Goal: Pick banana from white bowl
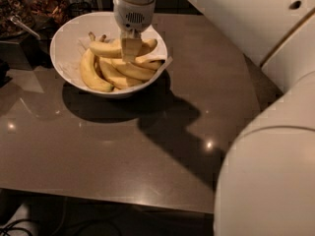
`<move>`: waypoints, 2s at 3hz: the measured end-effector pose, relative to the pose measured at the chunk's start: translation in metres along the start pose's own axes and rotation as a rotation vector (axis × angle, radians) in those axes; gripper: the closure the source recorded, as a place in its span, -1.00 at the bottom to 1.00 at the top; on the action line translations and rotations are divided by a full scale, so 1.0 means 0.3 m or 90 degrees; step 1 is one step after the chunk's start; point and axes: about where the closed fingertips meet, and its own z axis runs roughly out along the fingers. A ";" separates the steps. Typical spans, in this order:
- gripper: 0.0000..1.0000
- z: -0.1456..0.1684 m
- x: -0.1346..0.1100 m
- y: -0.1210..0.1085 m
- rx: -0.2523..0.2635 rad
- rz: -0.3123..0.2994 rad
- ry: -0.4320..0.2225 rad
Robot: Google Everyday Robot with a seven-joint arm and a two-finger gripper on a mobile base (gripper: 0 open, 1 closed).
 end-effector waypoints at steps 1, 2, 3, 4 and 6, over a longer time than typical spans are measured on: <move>1.00 -0.064 0.000 0.071 0.025 -0.010 -0.031; 1.00 -0.100 0.011 0.135 0.039 -0.013 -0.055; 1.00 -0.118 0.035 0.206 0.048 -0.011 -0.081; 1.00 -0.138 0.073 0.281 0.059 0.005 -0.101; 1.00 -0.176 0.148 0.454 0.093 0.050 -0.146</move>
Offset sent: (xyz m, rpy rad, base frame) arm -0.0693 -0.0250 0.0250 0.1294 -0.0714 0.0363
